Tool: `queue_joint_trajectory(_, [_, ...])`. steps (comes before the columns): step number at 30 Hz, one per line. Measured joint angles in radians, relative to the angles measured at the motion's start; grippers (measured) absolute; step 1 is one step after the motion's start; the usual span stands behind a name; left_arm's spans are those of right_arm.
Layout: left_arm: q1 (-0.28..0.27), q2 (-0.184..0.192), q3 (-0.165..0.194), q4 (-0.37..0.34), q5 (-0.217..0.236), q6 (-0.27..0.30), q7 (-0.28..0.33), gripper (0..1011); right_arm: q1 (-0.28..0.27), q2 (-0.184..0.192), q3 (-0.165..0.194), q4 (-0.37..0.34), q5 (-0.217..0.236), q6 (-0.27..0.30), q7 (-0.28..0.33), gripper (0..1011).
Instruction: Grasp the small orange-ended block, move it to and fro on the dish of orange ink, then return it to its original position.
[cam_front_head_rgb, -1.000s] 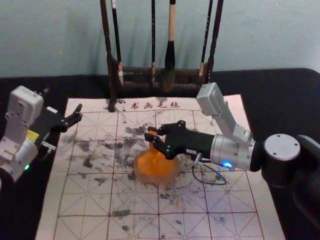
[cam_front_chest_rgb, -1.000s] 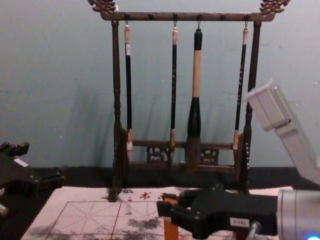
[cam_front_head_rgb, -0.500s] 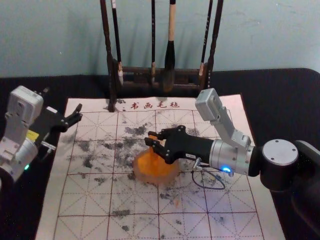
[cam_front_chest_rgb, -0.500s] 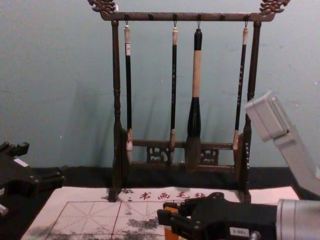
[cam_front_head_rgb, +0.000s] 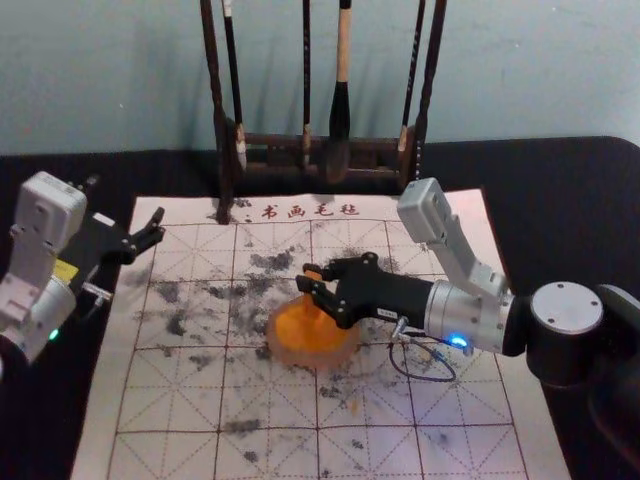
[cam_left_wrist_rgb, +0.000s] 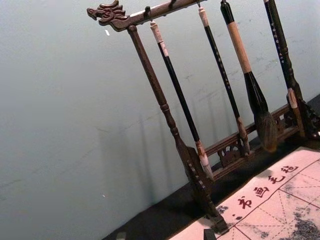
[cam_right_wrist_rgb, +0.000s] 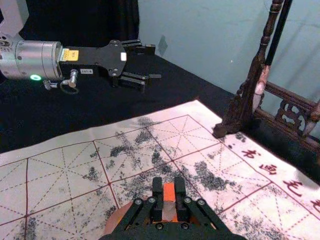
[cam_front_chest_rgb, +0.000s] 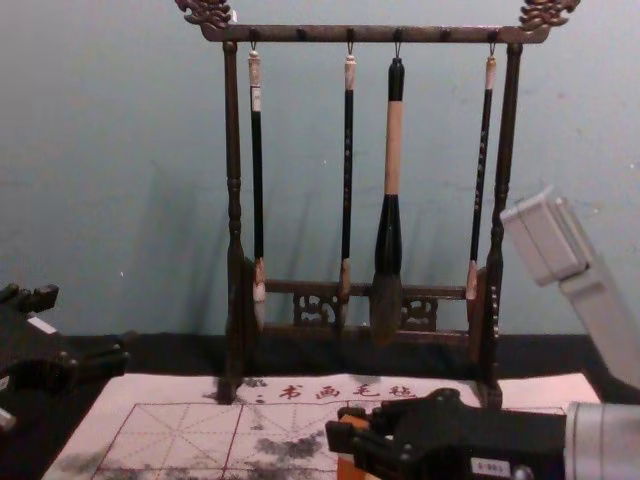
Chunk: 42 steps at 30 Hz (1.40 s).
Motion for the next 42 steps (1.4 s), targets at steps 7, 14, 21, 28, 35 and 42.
queue_joint_trajectory(7, [0.0,0.0,0.0,0.0,0.0,0.0,0.0,1001,-0.013,0.012,0.011,-0.018,0.01,0.009,-0.004,129])
queue_joint_trajectory(14, [0.0,0.0,0.0,0.0,0.0,0.0,0.0,1001,-0.021,0.018,0.021,-0.028,0.018,0.013,-0.009,129])
queue_joint_trajectory(21, [0.0,0.0,0.0,0.0,0.0,0.0,0.0,1001,-0.028,0.031,0.023,-0.047,0.023,0.019,-0.006,129])
queue_joint_trajectory(28, [0.0,0.0,0.0,0.0,0.0,0.0,0.0,1001,-0.045,0.047,0.025,-0.068,0.031,0.027,-0.002,129])
queue_joint_trajectory(35, [0.0,0.0,0.0,0.0,0.0,0.0,0.0,1001,-0.06,0.057,0.025,-0.089,0.04,0.035,-0.002,129])
queue_joint_trajectory(42, [0.0,0.0,0.0,0.0,0.0,0.0,0.0,1001,-0.07,0.062,0.021,-0.106,0.05,0.04,-0.001,129])
